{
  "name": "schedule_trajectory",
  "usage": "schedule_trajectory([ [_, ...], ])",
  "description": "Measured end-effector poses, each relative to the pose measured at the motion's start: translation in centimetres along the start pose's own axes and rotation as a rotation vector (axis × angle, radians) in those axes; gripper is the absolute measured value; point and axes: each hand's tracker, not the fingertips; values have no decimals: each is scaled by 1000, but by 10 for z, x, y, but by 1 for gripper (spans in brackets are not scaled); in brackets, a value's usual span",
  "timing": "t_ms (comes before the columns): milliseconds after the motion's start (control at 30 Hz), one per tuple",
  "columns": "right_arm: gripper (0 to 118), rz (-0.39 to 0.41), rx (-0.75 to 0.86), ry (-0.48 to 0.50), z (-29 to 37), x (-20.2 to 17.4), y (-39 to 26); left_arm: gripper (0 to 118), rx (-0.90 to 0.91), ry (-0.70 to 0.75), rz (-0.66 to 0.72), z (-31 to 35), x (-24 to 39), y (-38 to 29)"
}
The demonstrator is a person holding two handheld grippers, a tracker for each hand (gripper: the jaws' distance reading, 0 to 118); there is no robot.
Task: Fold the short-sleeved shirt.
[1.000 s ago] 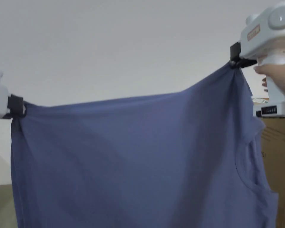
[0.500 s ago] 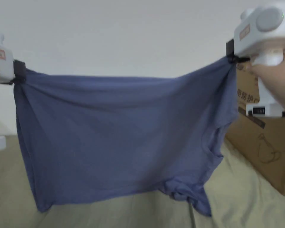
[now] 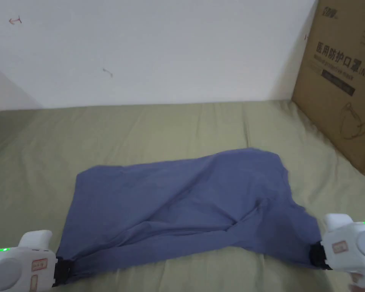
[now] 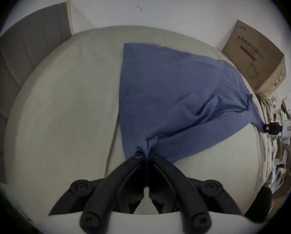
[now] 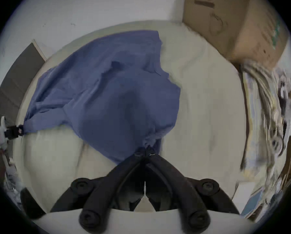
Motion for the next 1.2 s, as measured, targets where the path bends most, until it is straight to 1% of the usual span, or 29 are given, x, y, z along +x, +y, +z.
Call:
schedule_trajectory([
  [100,0,32,-30,12,25,13,-48,0,-5,-13,-7,22,-15,-31],
  [167,0,22,-54,45,43,23,-75,0,-17,-26,-5,39,-21,-51],
  [300,0,68,-65,5,73,29,-114,0,-15,-26,-48,73,-24,-79],
  [467,0,23,-77,48,87,34,-137,0,18,-48,-49,97,-26,-94],
  [500,2,19,-54,61,88,34,-139,2,19,-58,-55,99,-25,-95],
  [533,12,17,-25,72,90,33,-140,13,25,-67,-64,103,-23,-97],
  [567,52,4,-9,67,93,32,-139,48,37,-76,-65,107,-22,-99],
  [600,89,-14,0,54,95,30,-138,86,45,-72,-63,111,-20,-100],
  [633,114,-40,9,21,101,25,-139,117,58,-70,-60,115,-19,-101],
  [667,117,-57,18,13,106,22,-139,116,59,-69,-53,119,-18,-102],
  [700,114,-72,46,29,113,20,-138,116,69,-72,-41,124,-17,-104],
  [733,114,-83,115,51,127,17,-136,117,152,-95,-36,136,-15,-108],
  [767,114,-88,145,51,137,11,-132,117,172,-88,-25,145,-11,-109],
  [867,114,-75,237,50,160,-9,-124,117,266,-67,-12,165,-1,-112],
  [933,114,-66,249,44,166,-23,-119,118,306,-39,-2,173,6,-112],
  [967,112,-52,245,47,169,-30,-115,117,290,-5,13,175,9,-111],
  [1000,102,-38,249,57,172,-35,-114,113,270,-4,20,174,8,-107],
  [1033,73,-26,273,63,175,-42,-112,97,223,-23,46,173,7,-105],
  [1067,3,-12,292,42,176,-48,-111,29,217,-31,58,171,5,-102],
  [1100,0,7,306,10,174,-52,-108,0,205,1,58,167,5,-100],
  [1133,0,0,306,22,173,-56,-107,0,226,61,46,165,2,-97],
  [1167,0,4,294,43,168,-54,-103,0,176,99,46,162,-3,-96],
  [1200,0,5,281,66,165,-55,-101,0,129,65,67,156,-8,-94],
])
